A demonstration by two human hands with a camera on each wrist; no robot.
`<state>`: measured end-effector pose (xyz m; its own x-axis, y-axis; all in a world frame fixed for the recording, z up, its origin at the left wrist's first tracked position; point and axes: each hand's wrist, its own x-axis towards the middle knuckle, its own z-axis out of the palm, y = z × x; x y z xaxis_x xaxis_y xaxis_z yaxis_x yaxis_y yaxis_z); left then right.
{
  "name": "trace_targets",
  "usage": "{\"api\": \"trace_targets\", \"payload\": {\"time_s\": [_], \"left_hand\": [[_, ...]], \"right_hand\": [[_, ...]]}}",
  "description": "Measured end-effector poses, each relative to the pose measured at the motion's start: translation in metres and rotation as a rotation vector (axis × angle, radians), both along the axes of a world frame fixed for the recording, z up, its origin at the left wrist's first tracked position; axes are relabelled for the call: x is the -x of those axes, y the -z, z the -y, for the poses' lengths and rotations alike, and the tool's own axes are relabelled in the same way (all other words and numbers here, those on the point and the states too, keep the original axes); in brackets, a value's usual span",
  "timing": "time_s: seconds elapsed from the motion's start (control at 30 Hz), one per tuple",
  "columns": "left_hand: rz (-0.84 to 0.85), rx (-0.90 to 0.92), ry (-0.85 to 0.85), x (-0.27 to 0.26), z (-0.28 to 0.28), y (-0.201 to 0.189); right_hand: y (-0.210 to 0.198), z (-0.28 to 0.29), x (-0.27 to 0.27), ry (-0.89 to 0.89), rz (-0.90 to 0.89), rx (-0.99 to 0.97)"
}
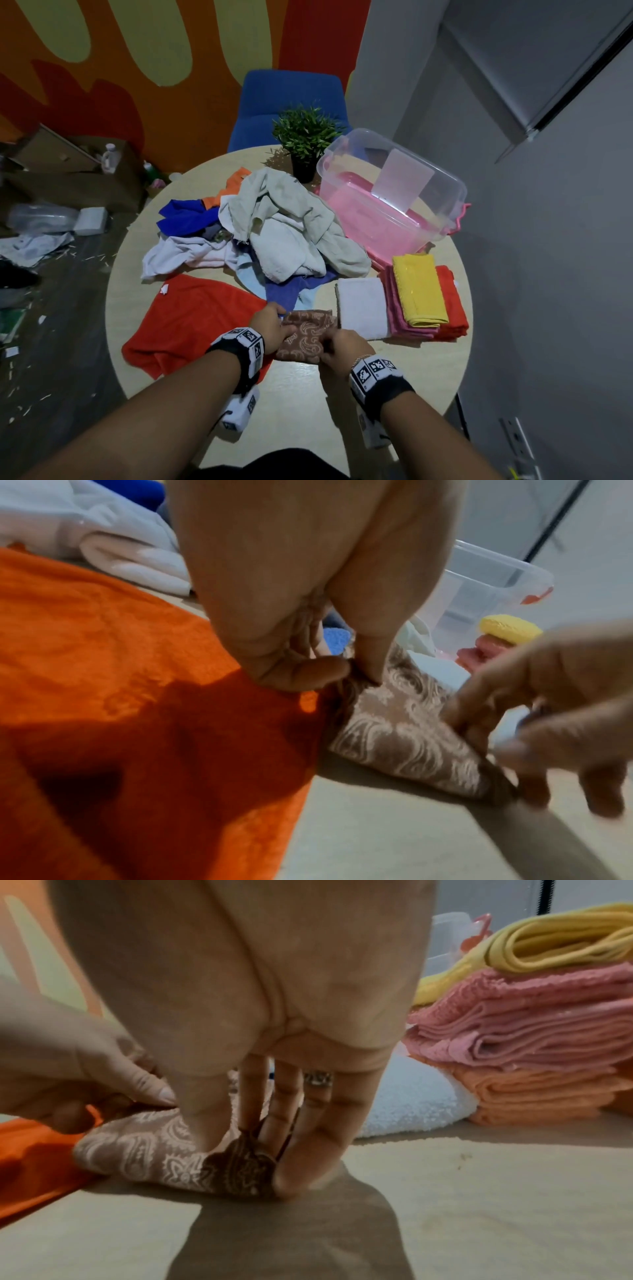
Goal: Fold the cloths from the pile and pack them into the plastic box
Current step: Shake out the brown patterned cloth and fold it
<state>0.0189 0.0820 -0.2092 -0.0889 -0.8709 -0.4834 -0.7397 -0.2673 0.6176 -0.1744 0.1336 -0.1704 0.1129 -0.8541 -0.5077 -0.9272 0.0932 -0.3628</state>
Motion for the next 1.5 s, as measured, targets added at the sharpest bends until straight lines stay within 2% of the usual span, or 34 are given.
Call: {"api": "trace_targets", "payload": {"time_s": [0.17, 0.27, 0.37, 0.4, 0.47, 0.57, 0.6, 0.67, 0.73, 0.77, 0.83, 0.9, 1.03, 1.1, 1.2, 1.27, 1.37, 1.5], "left_hand": [[-0.035, -0.123, 0.133, 0.002, 0.005, -0.001], [-0.049, -0.131, 0.196, 0.005, 0.003, -0.007], [-0.095, -0.062, 0.268, -0.001, 0.002, -0.019], [-0.143, -0.045, 0.302, -0.003, 0.002, -0.026], [-0.304, -0.071, 0.369, -0.005, 0.005, -0.046], [-0.513, -0.111, 0.383, 0.0, 0.014, -0.073], [-0.583, -0.108, 0.331, 0.003, 0.018, -0.078], [-0.724, -0.103, 0.1, 0.01, 0.025, -0.083], [-0.814, -0.191, -0.114, 0.018, 0.025, -0.081], [-0.829, -0.254, -0.136, 0.023, 0.023, -0.078], [-0.796, -0.313, -0.074, 0.034, 0.017, -0.071], [-0.736, -0.276, -0.035, 0.046, 0.012, -0.063], [-0.755, -0.21, -0.14, 0.076, 0.009, -0.061], [-0.813, -0.234, -0.199, 0.092, 0.008, -0.063], [-0.841, -0.306, -0.273, 0.102, 0.009, -0.065], [-0.718, -0.336, -0.151, 0.101, 0.01, -0.063], [-0.463, -0.441, 0.053, 0.093, 0.001, -0.056], [-0.35, -0.616, 0.153, 0.093, -0.022, -0.042]], "right_hand": [[-0.001, 0.0, -0.005, -0.096, 0.007, -0.063], [-0.006, 0.005, -0.004, -0.106, -0.052, -0.098], [-0.019, 0.013, -0.003, -0.021, -0.16, 0.036], [-0.023, 0.016, -0.002, 0.033, -0.128, 0.126], [-0.026, 0.02, 0.0, 0.103, 0.061, 0.25], [-0.029, 0.025, 0.003, 0.18, 0.473, 0.137], [-0.03, 0.026, 0.006, 0.214, 0.568, 0.119], [-0.034, 0.028, 0.012, 0.325, 0.69, 0.153], [-0.039, 0.029, 0.016, 0.488, 0.836, 0.156], [-0.041, 0.03, 0.017, 0.543, 0.879, 0.145], [-0.04, 0.029, 0.021, 0.599, 0.824, 0.144], [-0.039, 0.029, 0.029, 0.62, 0.669, 0.203], [-0.047, 0.026, 0.047, 0.649, 0.439, 0.3], [-0.052, 0.025, 0.055, 0.647, 0.395, 0.322], [-0.056, 0.021, 0.071, 0.648, 0.426, 0.317], [-0.053, 0.016, 0.082, 0.555, 0.42, 0.255], [-0.04, 0.004, 0.094, 0.414, 0.364, 0.048], [-0.019, -0.014, 0.105, 0.325, 0.194, -0.15]]}}
